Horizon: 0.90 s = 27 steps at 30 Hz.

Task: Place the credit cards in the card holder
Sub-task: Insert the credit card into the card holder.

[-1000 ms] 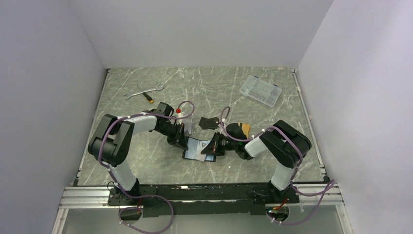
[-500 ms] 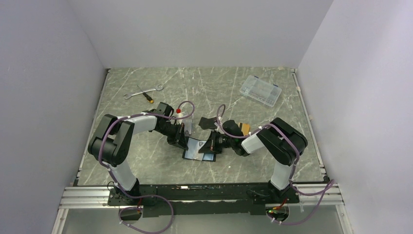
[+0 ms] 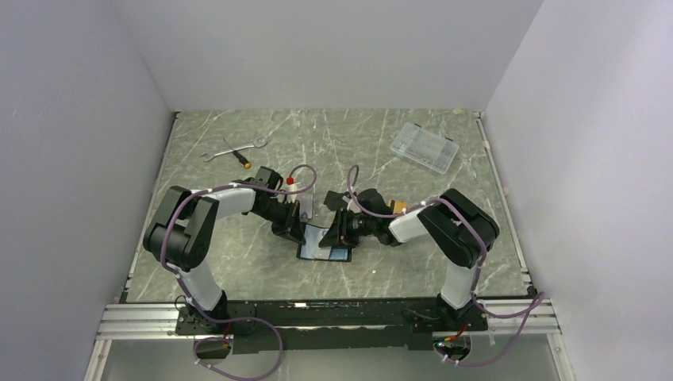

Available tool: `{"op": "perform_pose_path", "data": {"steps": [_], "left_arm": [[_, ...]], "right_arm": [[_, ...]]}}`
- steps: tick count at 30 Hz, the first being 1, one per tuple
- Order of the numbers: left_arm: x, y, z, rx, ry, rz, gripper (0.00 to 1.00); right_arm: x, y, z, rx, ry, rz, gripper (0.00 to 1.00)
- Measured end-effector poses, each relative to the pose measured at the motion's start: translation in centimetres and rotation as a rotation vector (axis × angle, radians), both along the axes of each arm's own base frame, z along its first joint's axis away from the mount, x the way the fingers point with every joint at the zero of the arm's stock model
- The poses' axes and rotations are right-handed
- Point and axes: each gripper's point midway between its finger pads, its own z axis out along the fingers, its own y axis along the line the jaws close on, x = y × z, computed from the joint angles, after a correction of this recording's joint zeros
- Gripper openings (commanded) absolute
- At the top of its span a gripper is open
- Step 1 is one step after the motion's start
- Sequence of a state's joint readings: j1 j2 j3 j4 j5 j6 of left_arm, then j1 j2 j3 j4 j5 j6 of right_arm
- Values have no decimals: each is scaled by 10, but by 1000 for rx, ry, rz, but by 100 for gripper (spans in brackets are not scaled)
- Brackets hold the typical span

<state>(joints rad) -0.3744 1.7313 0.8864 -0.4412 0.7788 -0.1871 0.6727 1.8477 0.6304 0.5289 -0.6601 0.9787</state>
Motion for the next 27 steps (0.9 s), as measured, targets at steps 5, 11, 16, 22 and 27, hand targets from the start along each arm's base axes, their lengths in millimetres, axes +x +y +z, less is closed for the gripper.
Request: {"op": "perform_pose_path", "data": {"steps": [5, 11, 16, 22, 27], "left_arm": [[2, 2, -3, 22, -8, 6, 0], [3, 4, -5, 34, -14, 10, 0], [3, 4, -5, 34, -16, 11, 0], [4, 4, -5, 34, -18, 11, 0], [4, 4, -5, 34, -18, 11, 0]], "right_arm": [[-1, -5, 12, -64, -40, -3, 50], [0, -12, 14, -133, -44, -16, 52], [0, -14, 14, -159, -44, -28, 50], [-3, -25, 12, -204, -56, -63, 33], [-7, -33, 6, -227, -43, -89, 22]]}}
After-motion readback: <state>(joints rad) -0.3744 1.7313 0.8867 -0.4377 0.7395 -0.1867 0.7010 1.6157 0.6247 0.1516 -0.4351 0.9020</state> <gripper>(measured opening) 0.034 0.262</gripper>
